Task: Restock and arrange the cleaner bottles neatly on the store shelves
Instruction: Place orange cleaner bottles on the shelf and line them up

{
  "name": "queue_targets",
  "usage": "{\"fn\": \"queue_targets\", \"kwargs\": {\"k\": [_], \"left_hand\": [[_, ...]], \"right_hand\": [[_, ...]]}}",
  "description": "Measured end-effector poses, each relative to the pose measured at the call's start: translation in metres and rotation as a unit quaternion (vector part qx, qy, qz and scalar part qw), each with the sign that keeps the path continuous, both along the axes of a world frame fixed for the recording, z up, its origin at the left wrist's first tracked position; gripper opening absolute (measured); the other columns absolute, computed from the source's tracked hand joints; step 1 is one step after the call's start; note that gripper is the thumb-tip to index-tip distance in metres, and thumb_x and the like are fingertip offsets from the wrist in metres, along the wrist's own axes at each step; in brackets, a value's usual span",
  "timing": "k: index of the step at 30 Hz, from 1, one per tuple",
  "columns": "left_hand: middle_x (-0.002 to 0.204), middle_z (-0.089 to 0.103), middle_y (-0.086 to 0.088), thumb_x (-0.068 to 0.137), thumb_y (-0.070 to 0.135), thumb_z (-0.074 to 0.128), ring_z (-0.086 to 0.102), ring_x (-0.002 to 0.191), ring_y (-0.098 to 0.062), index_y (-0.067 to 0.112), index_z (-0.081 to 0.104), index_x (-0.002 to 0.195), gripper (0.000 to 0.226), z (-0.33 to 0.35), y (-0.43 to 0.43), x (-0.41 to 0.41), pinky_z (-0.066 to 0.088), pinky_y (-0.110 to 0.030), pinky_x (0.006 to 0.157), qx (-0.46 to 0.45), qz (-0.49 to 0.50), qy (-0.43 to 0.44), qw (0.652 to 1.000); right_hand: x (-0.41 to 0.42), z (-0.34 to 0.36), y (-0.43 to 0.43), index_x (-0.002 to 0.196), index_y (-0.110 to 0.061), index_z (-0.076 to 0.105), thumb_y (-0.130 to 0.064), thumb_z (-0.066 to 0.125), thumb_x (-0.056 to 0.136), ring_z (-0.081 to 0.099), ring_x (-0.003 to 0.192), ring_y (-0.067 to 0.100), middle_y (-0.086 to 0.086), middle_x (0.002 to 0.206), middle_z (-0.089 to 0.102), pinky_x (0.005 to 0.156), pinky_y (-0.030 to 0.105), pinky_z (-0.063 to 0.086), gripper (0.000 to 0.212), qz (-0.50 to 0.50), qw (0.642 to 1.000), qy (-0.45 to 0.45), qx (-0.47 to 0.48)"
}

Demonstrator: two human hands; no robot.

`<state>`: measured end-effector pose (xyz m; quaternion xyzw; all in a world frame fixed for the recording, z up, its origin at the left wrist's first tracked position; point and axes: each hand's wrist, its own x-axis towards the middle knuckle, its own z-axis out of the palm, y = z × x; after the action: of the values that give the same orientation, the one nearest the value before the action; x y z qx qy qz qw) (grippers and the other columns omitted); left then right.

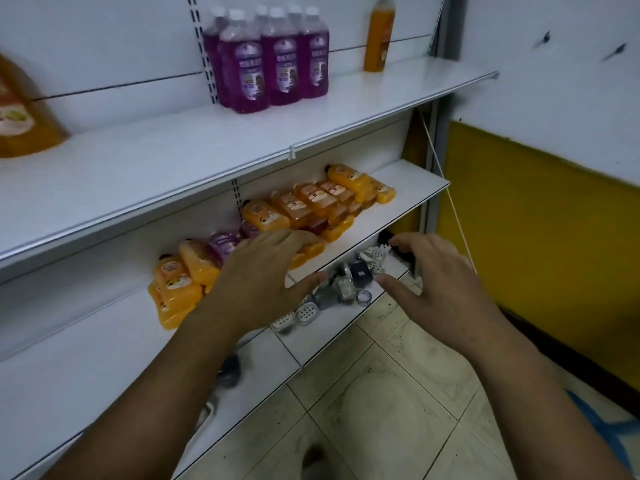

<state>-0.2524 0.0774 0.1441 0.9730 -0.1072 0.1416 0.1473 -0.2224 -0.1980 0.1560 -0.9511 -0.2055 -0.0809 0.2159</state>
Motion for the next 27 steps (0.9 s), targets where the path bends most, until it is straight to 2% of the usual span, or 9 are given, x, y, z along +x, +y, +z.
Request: {"fn": "queue_targets", "kwargs": {"k": [4, 9, 14, 17, 20, 22, 24, 26, 27], "left_hand": [[0.135, 0.059, 0.015, 0.096, 0.067, 0.054, 0.057, 0.120, -0.012, 0.041, 0.048, 0.137, 0.049, -0.014, -0.010, 0.068, 0.051, -0.041, 0.096, -0.009, 0.021, 0.032, 0.999], [0.138, 0.058, 0.017, 0.095, 0.067, 0.056, 0.056, 0.122, -0.012, 0.040, 0.049, 0.141, 0.054, -0.022, -0.011, 0.134, 0.053, -0.044, 0.097, -0.023, 0.044, 0.080, 0.996], [0.142, 0.059, 0.013, 0.094, 0.066, 0.057, 0.057, 0.126, -0.015, 0.037, 0.054, 0.143, 0.057, -0.038, -0.006, 0.179, 0.052, -0.038, 0.096, -0.004, 0.090, 0.083, 0.992], [0.141, 0.060, 0.011, 0.090, 0.072, 0.047, 0.060, 0.122, -0.016, 0.039, 0.051, 0.142, 0.062, -0.056, -0.008, 0.203, 0.055, -0.041, 0.095, -0.013, 0.135, 0.113, 0.984], [0.135, 0.063, 0.011, 0.093, 0.066, 0.056, 0.063, 0.117, -0.015, 0.038, 0.054, 0.139, 0.054, -0.088, -0.011, 0.228, 0.057, -0.037, 0.091, -0.048, 0.204, 0.142, 0.968], [0.122, 0.067, 0.008, 0.095, 0.059, 0.063, 0.066, 0.109, -0.014, 0.032, 0.059, 0.135, 0.048, -0.109, -0.020, 0.245, 0.055, -0.031, 0.084, -0.142, 0.254, 0.161, 0.943], [0.113, 0.069, 0.005, 0.097, 0.045, 0.069, 0.066, 0.103, -0.013, 0.024, 0.063, 0.130, 0.039, -0.127, -0.031, 0.264, 0.049, -0.023, 0.076, -0.250, 0.311, 0.167, 0.902], [0.121, 0.070, 0.001, 0.100, 0.035, 0.069, 0.063, 0.107, -0.013, 0.024, 0.065, 0.127, 0.030, -0.141, -0.041, 0.281, 0.050, -0.026, 0.085, -0.355, 0.363, 0.166, 0.845], [0.125, 0.070, -0.001, 0.100, 0.033, 0.068, 0.064, 0.110, -0.017, 0.026, 0.066, 0.122, 0.023, -0.148, -0.045, 0.288, 0.054, -0.033, 0.091, -0.415, 0.391, 0.161, 0.805]], "right_hand": [[0.071, -0.007, -0.001, 0.140, -0.036, 0.047, -0.058, 0.060, 0.094, 0.050, 0.120, 0.016, -0.009, 0.129, 0.056, 0.102, 0.048, 0.048, 0.053, 0.009, 1.000, 0.021, 0.009], [0.153, -0.017, 0.006, 0.139, -0.037, 0.046, -0.064, 0.053, 0.093, 0.053, 0.121, 0.019, -0.007, 0.129, 0.057, 0.100, 0.049, 0.048, 0.053, 0.044, 0.998, 0.043, 0.008], [0.228, -0.036, 0.010, 0.141, -0.034, 0.046, -0.063, 0.054, 0.096, 0.052, 0.121, 0.017, -0.008, 0.131, 0.056, 0.101, 0.043, 0.046, 0.054, 0.081, 0.995, 0.037, -0.041], [0.278, -0.054, 0.012, 0.140, -0.033, 0.047, -0.062, 0.055, 0.096, 0.051, 0.121, 0.020, -0.006, 0.130, 0.055, 0.098, 0.048, 0.047, 0.053, 0.118, 0.990, 0.063, -0.046], [0.328, -0.076, 0.014, 0.139, -0.032, 0.046, -0.060, 0.057, 0.096, 0.052, 0.122, 0.023, -0.002, 0.132, 0.055, 0.096, 0.051, 0.048, 0.053, 0.172, 0.980, 0.087, -0.043], [0.357, -0.091, 0.015, 0.136, -0.032, 0.049, -0.056, 0.062, 0.096, 0.054, 0.121, 0.023, -0.002, 0.134, 0.054, 0.096, 0.050, 0.049, 0.048, 0.211, 0.970, 0.120, -0.009], [0.384, -0.108, 0.018, 0.130, -0.034, 0.053, -0.053, 0.066, 0.094, 0.058, 0.117, 0.022, -0.004, 0.131, 0.058, 0.092, 0.047, 0.053, 0.042, 0.233, 0.959, 0.158, 0.026], [0.408, -0.130, 0.025, 0.125, -0.036, 0.055, -0.053, 0.069, 0.092, 0.062, 0.114, 0.019, -0.007, 0.126, 0.063, 0.090, 0.046, 0.056, 0.040, 0.239, 0.947, 0.208, 0.056], [0.420, -0.141, 0.030, 0.123, -0.036, 0.056, -0.056, 0.069, 0.090, 0.063, 0.113, 0.016, -0.009, 0.124, 0.064, 0.091, 0.046, 0.057, 0.041, 0.237, 0.939, 0.239, 0.073]]}}
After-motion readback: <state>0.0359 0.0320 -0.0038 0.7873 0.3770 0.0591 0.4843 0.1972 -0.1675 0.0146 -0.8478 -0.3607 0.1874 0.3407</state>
